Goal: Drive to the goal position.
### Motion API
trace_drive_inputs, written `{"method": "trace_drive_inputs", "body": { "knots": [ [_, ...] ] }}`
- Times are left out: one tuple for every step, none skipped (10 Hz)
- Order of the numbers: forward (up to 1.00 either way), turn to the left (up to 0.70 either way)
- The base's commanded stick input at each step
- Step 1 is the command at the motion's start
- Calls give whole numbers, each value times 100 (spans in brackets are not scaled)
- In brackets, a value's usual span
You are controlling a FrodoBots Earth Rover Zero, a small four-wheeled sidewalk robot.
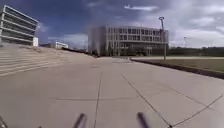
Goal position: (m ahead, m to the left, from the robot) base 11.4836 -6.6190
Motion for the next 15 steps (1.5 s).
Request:
{"method": "trace_drive_inputs", "body": {
  "knots": [
    [50, 0],
    [50, 0],
    [50, 0],
    [50, 0],
    [50, 0],
    [50, 0],
    [50, 0],
    [50, 0],
    [50, 0],
    [50, 0],
    [50, 0],
    [50, 0],
    [50, 0],
    [50, 0],
    [50, 0]
  ]
}}
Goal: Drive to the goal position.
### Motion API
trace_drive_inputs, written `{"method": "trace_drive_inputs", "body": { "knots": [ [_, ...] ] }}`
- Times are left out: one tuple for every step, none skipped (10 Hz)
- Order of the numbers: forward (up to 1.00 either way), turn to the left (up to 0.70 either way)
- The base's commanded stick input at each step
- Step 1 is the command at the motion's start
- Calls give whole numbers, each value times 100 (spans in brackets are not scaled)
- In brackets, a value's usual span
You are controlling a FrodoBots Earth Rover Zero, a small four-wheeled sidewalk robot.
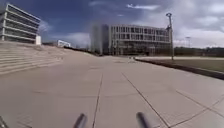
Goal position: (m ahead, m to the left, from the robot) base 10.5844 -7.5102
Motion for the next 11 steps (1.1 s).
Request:
{"method": "trace_drive_inputs", "body": {
  "knots": [
    [50, 0],
    [50, 0],
    [50, 0],
    [50, 0],
    [50, 0],
    [50, 0],
    [50, 0],
    [50, 0],
    [50, 0],
    [50, 0],
    [50, 0]
  ]
}}
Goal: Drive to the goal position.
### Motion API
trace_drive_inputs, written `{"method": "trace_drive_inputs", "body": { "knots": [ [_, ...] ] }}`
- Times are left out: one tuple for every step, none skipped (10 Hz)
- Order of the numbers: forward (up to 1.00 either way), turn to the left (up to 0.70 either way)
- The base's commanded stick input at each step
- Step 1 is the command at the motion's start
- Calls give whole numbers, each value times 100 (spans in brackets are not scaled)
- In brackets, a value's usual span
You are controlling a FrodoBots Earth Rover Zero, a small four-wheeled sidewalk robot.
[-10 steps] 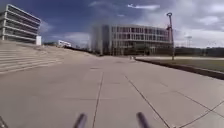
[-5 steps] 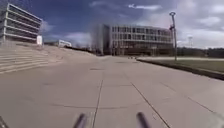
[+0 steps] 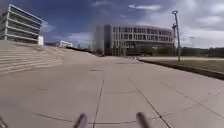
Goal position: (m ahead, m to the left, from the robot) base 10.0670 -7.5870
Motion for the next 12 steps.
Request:
{"method": "trace_drive_inputs", "body": {
  "knots": [
    [50, 0],
    [50, 0],
    [50, 0],
    [50, 0],
    [50, 0],
    [50, 0],
    [50, 0],
    [50, 0],
    [50, 0],
    [50, 0],
    [50, 0],
    [50, 0]
  ]
}}
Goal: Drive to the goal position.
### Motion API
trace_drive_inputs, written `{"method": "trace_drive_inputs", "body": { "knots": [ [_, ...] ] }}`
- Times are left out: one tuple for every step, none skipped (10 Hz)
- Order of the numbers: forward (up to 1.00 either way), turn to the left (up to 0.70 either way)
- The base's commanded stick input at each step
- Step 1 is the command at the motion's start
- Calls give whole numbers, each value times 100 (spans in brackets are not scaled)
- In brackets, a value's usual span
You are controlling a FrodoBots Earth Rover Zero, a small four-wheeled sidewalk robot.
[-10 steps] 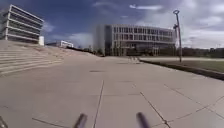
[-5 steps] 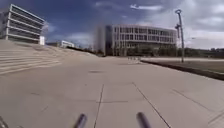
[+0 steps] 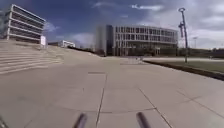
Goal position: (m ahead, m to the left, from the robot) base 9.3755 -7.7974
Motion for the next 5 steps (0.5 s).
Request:
{"method": "trace_drive_inputs", "body": {
  "knots": [
    [50, 0],
    [50, 0],
    [50, 0],
    [50, 0],
    [50, 0]
  ]
}}
